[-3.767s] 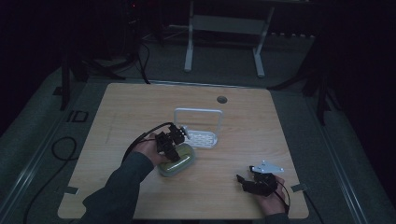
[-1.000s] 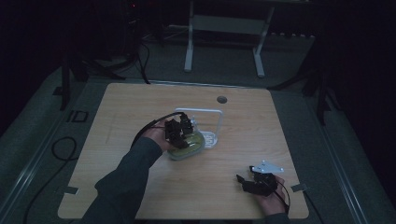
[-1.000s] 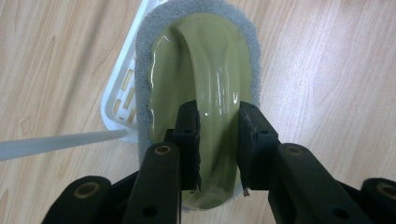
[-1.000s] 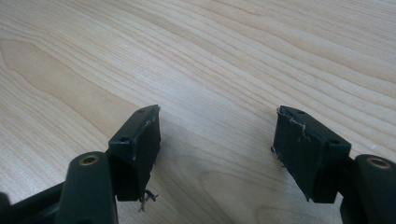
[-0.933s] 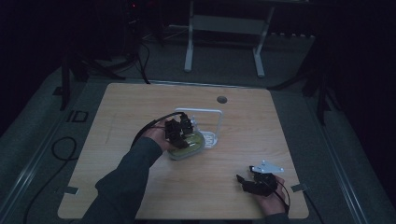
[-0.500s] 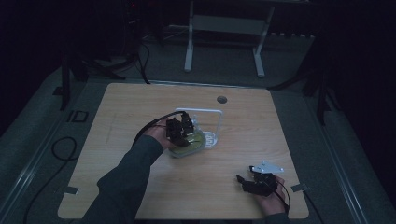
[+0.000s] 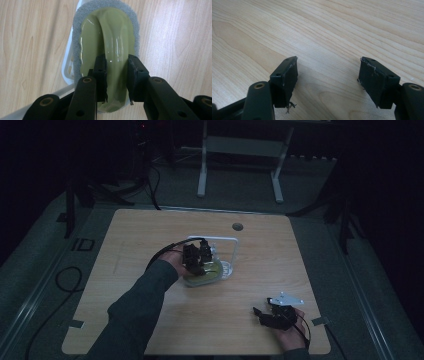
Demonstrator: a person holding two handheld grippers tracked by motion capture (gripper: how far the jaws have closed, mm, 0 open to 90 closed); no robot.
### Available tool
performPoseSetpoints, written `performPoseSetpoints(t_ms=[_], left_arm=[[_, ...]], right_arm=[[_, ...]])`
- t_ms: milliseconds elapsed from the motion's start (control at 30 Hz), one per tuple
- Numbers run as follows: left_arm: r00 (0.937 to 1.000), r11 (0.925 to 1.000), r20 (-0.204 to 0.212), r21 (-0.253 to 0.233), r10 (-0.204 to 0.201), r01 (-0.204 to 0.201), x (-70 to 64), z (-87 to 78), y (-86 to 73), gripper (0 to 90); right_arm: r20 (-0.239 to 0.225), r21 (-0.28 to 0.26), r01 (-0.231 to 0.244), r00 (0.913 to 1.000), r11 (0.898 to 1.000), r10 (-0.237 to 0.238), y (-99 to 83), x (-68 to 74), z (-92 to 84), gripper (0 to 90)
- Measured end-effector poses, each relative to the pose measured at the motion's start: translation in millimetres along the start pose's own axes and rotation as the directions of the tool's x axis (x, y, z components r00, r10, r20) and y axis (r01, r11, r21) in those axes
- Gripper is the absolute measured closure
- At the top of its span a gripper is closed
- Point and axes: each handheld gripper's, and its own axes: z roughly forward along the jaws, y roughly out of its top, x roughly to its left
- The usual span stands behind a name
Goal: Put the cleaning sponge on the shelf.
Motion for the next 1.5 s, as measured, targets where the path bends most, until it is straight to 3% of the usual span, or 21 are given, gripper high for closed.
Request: performPoseSetpoints(t_ms=[533, 933, 967, 1500], left_arm=[[0.9975, 0.9975, 0.011, 0.007, 0.070, -0.070, 5.6, -3.3, 14.7, 72.1], [0.9964, 0.9965, 0.024, 0.015, 0.082, -0.082, 12.0, 3.8, 13.4, 72.1], [0.9941, 0.9937, 0.016, 0.031, 0.107, -0.108, 13.2, 5.6, 16.2, 72.1], [0.9846, 0.9838, -0.004, 0.041, 0.175, -0.174, 14.4, 14.1, 25.4, 72.0]], right_arm=[[0.000, 0.000, 0.001, 1.0000, 1.000, -0.001, 0.0, -0.1, 0.1, 30.9], [0.000, 0.000, 0.000, 1.0000, 1.000, 0.000, 0.0, 0.0, 0.0, 30.9], [0.000, 0.000, 0.000, 1.0000, 1.000, 0.000, 0.0, 0.0, 0.0, 30.9], [-0.001, 0.000, 0.000, 1.0000, 1.000, 0.000, 0.0, 0.0, 0.0, 30.8]])
